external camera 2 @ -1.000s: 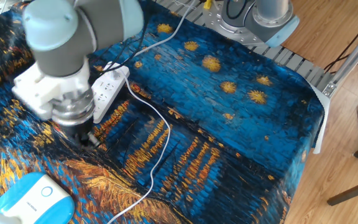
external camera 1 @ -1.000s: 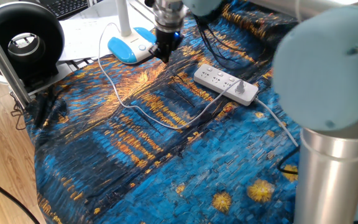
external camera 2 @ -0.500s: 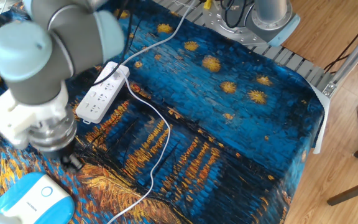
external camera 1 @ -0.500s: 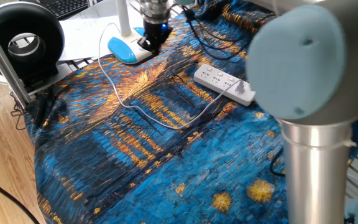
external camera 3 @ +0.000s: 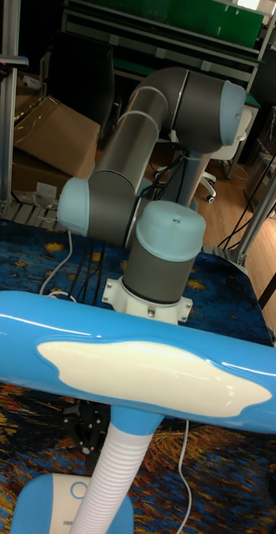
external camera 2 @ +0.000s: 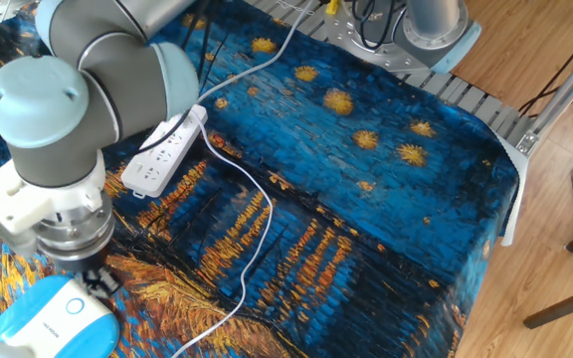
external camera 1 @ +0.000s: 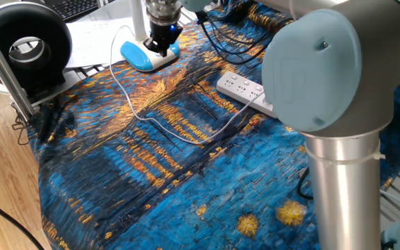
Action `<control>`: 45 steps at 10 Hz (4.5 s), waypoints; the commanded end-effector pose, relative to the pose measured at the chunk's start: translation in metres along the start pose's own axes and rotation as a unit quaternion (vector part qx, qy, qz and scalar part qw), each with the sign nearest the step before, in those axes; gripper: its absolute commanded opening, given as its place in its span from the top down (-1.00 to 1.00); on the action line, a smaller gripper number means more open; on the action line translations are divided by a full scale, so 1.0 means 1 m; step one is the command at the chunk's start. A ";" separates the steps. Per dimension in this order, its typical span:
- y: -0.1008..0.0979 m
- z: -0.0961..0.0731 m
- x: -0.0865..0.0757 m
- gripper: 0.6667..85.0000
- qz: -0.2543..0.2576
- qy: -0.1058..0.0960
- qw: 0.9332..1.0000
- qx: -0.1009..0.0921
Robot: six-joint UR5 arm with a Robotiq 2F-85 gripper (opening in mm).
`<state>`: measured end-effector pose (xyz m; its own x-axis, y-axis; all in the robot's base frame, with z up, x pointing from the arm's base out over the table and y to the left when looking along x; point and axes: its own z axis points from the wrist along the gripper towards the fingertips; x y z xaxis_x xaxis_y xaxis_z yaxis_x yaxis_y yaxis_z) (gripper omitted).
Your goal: Plug in the power cord of the desk lamp, turn on the socket, and light up the desk lamp
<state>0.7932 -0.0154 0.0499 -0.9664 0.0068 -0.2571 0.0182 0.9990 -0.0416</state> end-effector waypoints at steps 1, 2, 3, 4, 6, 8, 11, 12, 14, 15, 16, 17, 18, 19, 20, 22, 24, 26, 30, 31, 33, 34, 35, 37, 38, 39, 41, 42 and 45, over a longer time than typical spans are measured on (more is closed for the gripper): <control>0.009 0.003 -0.018 0.98 0.020 -0.027 0.999 -0.020; 0.007 0.006 -0.021 0.98 0.018 -0.028 0.999 -0.020; 0.003 0.007 -0.023 0.98 0.014 -0.029 0.999 -0.017; 0.000 0.008 -0.024 0.98 0.011 -0.029 0.999 -0.015; -0.005 0.017 -0.027 0.98 0.008 -0.028 1.000 -0.010; -0.016 0.017 -0.024 0.98 0.000 -0.013 1.000 -0.008; -0.017 0.021 -0.024 0.98 0.004 -0.009 1.000 -0.011; -0.015 0.024 -0.023 0.98 0.007 -0.007 1.000 -0.014; -0.010 0.024 -0.013 0.98 0.011 0.010 1.000 -0.018; -0.007 0.022 -0.010 0.98 0.013 0.014 1.000 -0.019; -0.005 0.023 -0.010 0.98 0.015 0.013 1.000 -0.021; -0.007 0.025 -0.012 0.98 0.012 0.011 1.000 -0.021; -0.009 0.026 -0.014 0.98 0.009 0.010 1.000 -0.020; -0.012 0.024 -0.014 0.98 0.006 0.010 1.000 -0.019; -0.012 0.023 -0.014 0.98 0.006 0.010 1.000 -0.019; -0.010 0.023 -0.015 0.98 0.008 0.009 1.000 -0.018; -0.011 0.024 -0.017 0.98 0.004 0.007 1.000 -0.016; -0.014 0.024 -0.017 0.98 -0.001 0.008 1.000 -0.014; -0.011 0.027 -0.011 0.98 -0.008 0.023 0.999 -0.020; -0.014 0.028 -0.011 0.98 -0.015 0.027 0.999 -0.022; -0.018 0.028 -0.010 0.98 -0.021 0.032 0.999 -0.022; -0.017 0.027 -0.007 0.98 -0.022 0.037 0.999 -0.022; -0.017 0.023 -0.005 0.98 -0.023 0.039 0.999 -0.023; -0.020 0.022 -0.004 0.98 -0.029 0.040 0.999 -0.017; -0.017 0.021 -0.004 0.98 -0.027 0.042 0.999 -0.017; -0.012 0.016 -0.002 0.98 -0.023 0.045 0.999 -0.021; -0.015 0.009 -0.005 0.98 -0.028 0.039 0.999 -0.020; -0.018 0.007 -0.009 0.98 -0.031 0.031 0.999 -0.017; -0.021 0.008 -0.034 0.98 -0.046 -0.016 0.999 -0.003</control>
<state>0.8134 -0.0370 0.0441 -0.9710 -0.0764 -0.2264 -0.0661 0.9964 -0.0529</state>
